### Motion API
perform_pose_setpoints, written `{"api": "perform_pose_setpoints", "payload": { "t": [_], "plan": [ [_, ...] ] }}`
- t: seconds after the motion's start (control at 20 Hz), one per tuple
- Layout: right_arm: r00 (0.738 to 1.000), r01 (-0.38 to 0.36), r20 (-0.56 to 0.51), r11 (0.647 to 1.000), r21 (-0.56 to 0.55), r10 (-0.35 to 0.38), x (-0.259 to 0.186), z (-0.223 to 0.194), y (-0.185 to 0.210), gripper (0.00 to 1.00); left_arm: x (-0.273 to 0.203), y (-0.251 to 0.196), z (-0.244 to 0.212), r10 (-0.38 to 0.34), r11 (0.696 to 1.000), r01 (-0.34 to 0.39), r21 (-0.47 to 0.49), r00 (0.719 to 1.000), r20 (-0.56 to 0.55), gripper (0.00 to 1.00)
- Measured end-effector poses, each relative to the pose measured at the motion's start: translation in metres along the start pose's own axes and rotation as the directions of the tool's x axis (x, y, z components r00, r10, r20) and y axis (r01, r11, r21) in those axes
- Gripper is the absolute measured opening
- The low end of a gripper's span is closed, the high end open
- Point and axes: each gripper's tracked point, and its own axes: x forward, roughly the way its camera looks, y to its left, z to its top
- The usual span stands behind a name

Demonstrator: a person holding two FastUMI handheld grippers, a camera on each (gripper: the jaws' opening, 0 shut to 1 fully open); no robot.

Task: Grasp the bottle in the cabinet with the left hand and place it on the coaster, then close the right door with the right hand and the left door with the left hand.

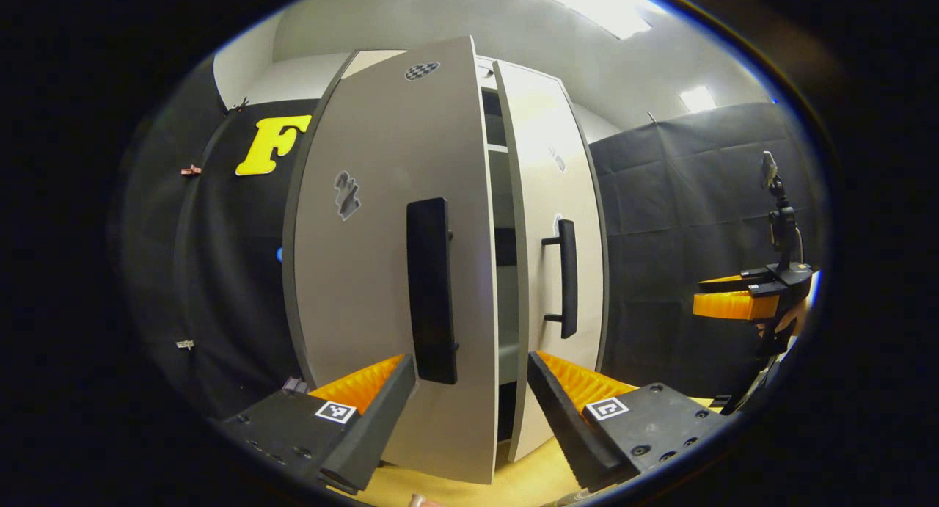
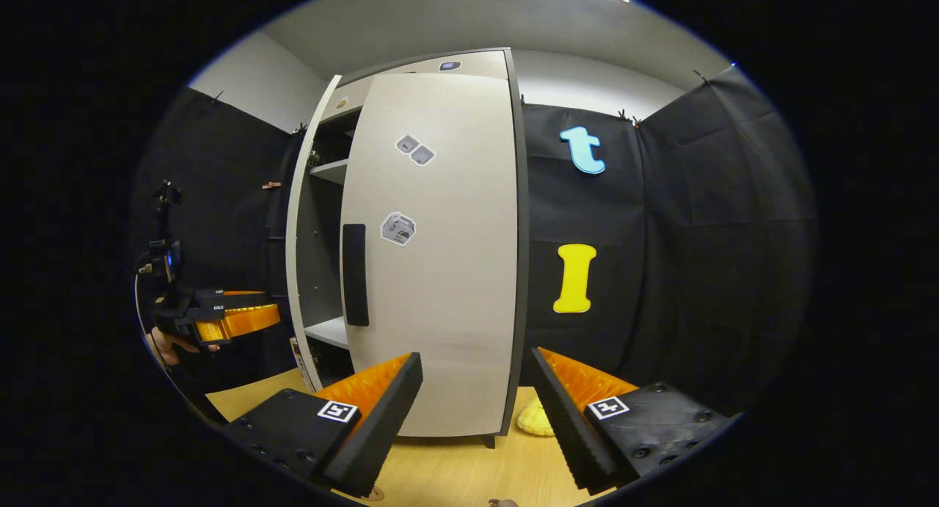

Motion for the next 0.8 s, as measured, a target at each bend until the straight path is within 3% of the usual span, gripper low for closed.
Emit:
{"api": "perform_pose_setpoints", "payload": {
  "t": [0.45,0.8],
  "plan": [
    [0.994,-0.094,0.061,0.996,0.001,0.094,0.003,0.017,0.061,0.98,-0.053,0.003,0.02,0.106,0.994,-0.106,-0.016,0.994,0.018,0.97],
    [0.991,-0.093,0.095,0.996,0.007,0.092,-0.005,0.023,0.086,0.97,-0.069,-0.008,0.036,0.181,0.982,-0.183,0.049,0.983,0.04,0.97]
  ]
}}
